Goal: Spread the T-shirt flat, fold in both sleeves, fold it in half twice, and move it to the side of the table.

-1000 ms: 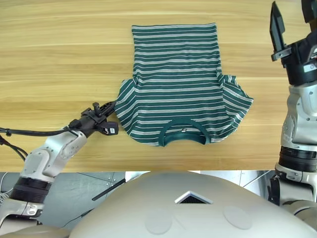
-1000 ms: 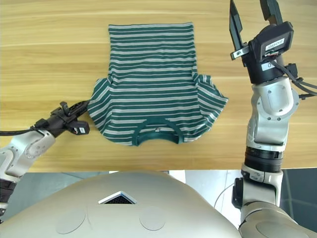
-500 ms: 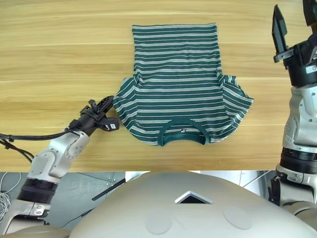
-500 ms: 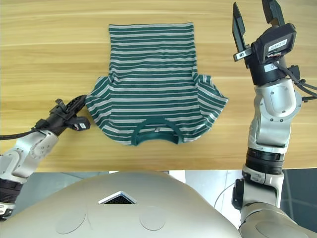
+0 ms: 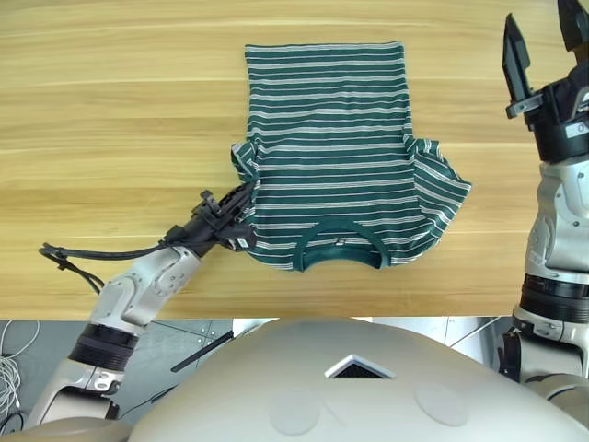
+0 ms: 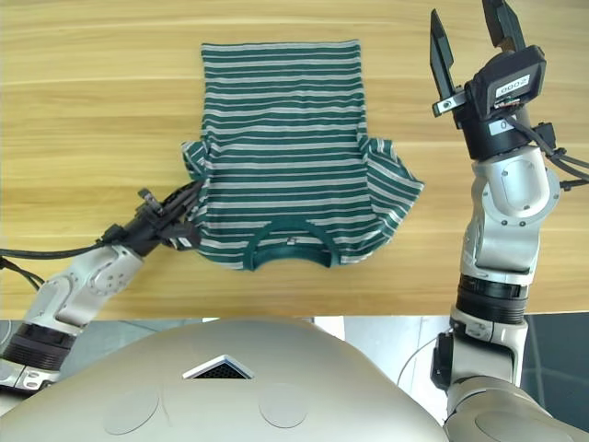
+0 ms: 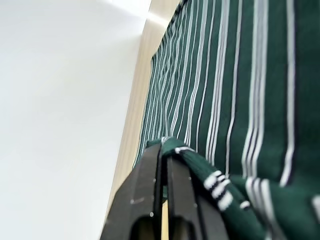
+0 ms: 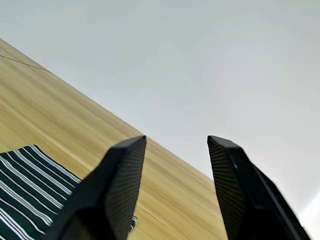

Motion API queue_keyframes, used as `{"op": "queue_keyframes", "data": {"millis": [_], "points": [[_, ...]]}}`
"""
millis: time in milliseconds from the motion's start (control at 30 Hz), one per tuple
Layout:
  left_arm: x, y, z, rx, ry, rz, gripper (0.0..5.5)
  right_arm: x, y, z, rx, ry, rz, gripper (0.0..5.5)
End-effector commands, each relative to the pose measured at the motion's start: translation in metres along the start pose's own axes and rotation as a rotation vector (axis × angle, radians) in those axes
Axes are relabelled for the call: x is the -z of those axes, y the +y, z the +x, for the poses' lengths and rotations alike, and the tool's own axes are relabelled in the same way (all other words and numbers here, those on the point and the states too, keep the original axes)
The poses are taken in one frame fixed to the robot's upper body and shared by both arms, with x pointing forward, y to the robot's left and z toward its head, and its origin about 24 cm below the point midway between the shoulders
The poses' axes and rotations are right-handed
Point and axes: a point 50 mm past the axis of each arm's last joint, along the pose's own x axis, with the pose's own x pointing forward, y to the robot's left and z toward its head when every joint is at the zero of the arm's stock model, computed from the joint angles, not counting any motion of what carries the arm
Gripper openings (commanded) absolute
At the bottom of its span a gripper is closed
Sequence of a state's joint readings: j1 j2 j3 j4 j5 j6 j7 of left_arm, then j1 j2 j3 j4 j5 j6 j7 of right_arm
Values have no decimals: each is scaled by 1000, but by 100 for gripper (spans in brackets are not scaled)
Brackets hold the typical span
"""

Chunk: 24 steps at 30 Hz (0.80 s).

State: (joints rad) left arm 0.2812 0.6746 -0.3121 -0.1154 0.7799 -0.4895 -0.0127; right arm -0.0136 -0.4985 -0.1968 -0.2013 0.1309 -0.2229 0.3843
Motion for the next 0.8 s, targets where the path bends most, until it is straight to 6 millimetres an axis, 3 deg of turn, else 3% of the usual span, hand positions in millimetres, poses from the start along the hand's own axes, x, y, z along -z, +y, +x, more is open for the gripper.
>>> {"op": "queue_keyframes", "data": {"millis": [33, 367, 533, 800], "points": [[-5, -11, 3, 67, -39, -24, 1, 3, 1, 0, -9, 10, -11, 227], [5, -35, 9, 223, 1, -56, 1, 3, 4, 0, -10, 8, -9, 227], [7, -41, 11, 232, 28, -112, 94, 3, 4, 1, -10, 2, -9, 227], [-6, -55, 7, 290, -9, -182, 212, 2, 3, 2, -13, 3, -17, 227]]}}
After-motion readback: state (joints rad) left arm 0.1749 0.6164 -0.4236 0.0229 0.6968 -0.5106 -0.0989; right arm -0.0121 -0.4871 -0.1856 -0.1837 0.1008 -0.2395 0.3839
